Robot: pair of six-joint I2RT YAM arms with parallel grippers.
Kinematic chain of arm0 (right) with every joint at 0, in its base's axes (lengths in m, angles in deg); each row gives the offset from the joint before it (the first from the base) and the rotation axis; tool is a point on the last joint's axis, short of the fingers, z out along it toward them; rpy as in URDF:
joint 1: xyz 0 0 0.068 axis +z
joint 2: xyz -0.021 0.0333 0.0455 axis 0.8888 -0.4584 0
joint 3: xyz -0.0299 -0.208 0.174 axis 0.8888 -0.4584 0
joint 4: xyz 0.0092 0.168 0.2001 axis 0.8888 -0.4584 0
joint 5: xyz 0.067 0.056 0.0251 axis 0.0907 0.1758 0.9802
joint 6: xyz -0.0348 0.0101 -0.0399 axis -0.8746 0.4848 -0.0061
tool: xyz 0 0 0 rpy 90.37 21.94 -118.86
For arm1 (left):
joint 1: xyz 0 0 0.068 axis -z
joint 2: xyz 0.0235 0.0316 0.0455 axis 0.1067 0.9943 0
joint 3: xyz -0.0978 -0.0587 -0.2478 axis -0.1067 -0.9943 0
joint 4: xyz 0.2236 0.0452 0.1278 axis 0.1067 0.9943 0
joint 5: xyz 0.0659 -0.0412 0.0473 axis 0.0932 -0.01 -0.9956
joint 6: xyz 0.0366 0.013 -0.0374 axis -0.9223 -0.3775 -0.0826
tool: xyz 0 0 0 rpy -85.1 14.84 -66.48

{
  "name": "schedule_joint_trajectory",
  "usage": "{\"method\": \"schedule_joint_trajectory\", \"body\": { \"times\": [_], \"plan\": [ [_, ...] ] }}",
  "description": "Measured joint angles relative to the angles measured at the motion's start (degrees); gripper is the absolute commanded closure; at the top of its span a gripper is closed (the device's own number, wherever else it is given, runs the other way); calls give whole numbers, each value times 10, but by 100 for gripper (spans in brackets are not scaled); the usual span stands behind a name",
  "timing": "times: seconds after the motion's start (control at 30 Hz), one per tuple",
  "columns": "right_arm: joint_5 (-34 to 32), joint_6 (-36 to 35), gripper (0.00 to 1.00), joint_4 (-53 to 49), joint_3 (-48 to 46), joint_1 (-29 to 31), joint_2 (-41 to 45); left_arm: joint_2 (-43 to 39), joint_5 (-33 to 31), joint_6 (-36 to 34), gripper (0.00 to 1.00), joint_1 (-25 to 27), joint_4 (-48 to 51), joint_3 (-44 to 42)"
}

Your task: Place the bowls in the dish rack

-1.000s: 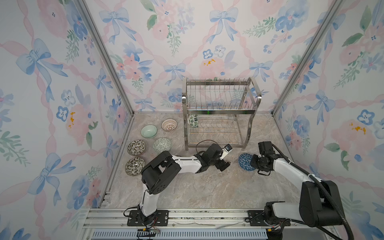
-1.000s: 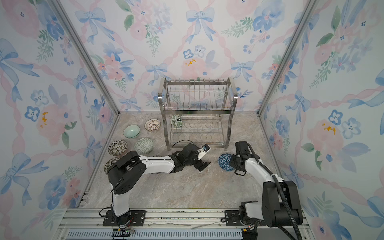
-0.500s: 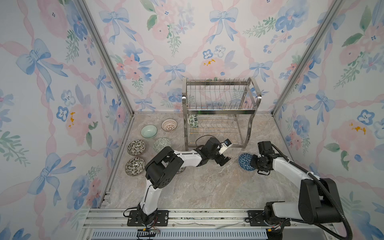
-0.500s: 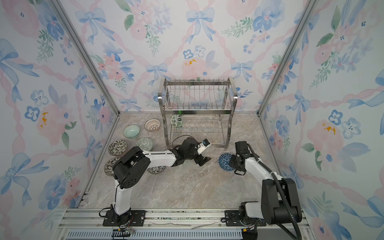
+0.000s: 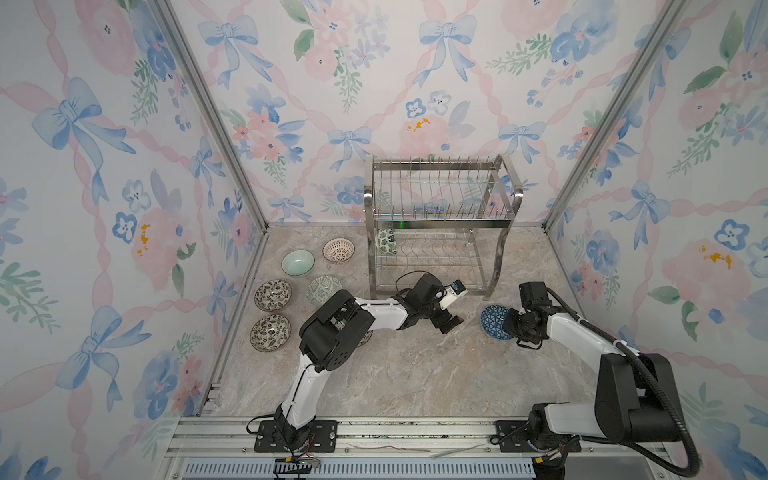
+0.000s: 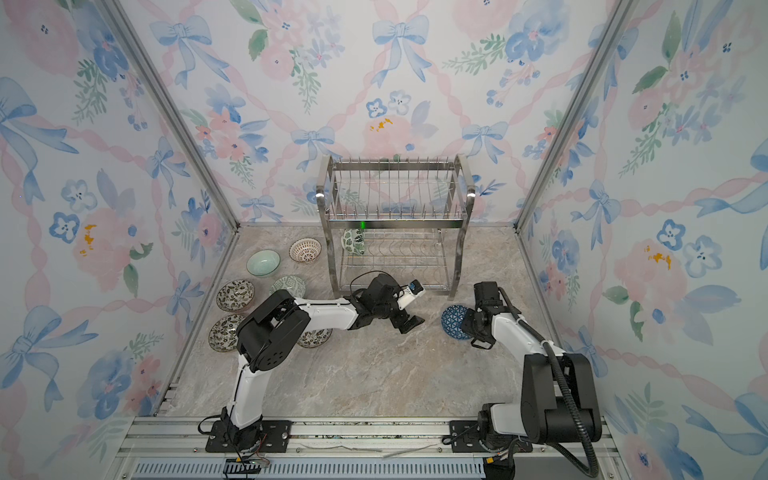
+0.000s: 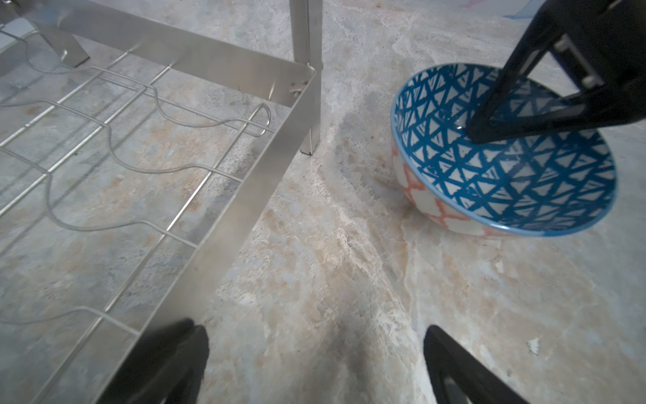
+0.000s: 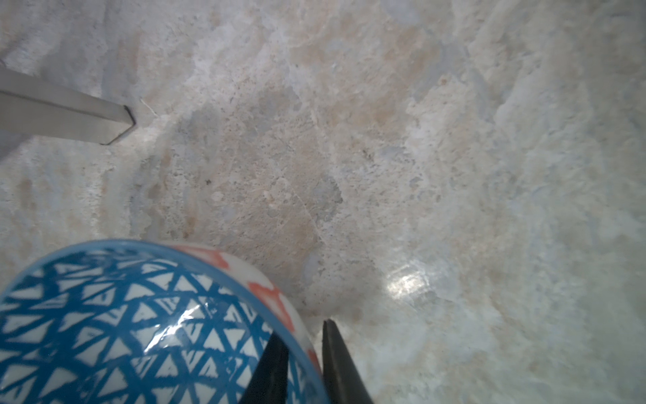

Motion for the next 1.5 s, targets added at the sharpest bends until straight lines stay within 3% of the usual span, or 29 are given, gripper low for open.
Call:
{"method": "schedule_joint_trajectory", "body": {
  "times": [0.47, 1.5],
  "plan": [
    [0, 0, 80, 1, 0, 0, 3, 21, 3, -45, 2, 1, 48, 40],
    [2, 3, 81, 6, -2, 1, 7, 42, -12, -62, 2, -1, 96, 89]
  ]
}}
